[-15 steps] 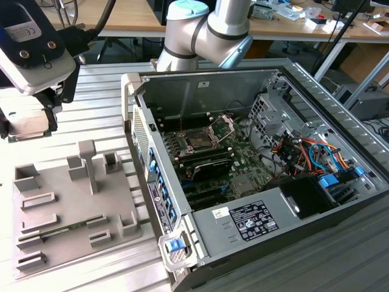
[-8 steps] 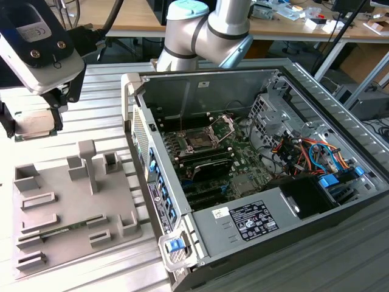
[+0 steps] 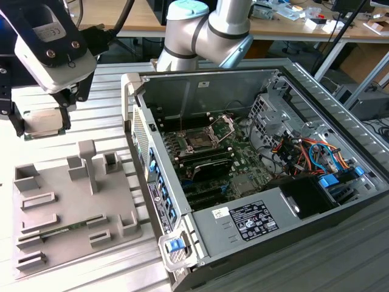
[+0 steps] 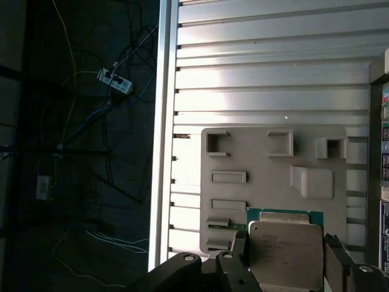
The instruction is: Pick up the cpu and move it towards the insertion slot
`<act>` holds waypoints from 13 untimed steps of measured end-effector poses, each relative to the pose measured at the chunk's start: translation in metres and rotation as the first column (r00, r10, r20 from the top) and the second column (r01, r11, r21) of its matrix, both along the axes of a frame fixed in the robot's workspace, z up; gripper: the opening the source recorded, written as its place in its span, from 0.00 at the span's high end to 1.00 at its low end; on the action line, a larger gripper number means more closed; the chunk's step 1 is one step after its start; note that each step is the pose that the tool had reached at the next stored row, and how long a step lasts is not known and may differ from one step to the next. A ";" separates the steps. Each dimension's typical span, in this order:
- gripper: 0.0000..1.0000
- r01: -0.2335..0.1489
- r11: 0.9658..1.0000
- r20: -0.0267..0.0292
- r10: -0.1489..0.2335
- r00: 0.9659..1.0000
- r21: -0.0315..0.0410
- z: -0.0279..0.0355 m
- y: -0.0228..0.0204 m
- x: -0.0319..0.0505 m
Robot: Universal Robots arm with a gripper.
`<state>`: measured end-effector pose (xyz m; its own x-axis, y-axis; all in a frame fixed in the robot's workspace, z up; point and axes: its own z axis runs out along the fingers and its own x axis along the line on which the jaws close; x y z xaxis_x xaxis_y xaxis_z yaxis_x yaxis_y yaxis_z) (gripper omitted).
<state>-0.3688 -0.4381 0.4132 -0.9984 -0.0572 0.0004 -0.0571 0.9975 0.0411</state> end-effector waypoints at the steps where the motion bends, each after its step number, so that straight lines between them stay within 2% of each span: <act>1: 0.45 0.000 1.000 0.000 0.000 1.000 0.000 0.0000 0.0000 0.0008; 6: 0.45 0.000 1.000 0.000 0.000 1.000 0.000 0.0000 0.0000 0.0061; 13: 0.45 0.000 1.000 0.000 0.000 1.000 0.000 0.0000 0.0000 0.0179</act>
<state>-0.3510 -0.4381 0.4131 -0.9984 -0.0572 0.0003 -0.0572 0.9975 0.0411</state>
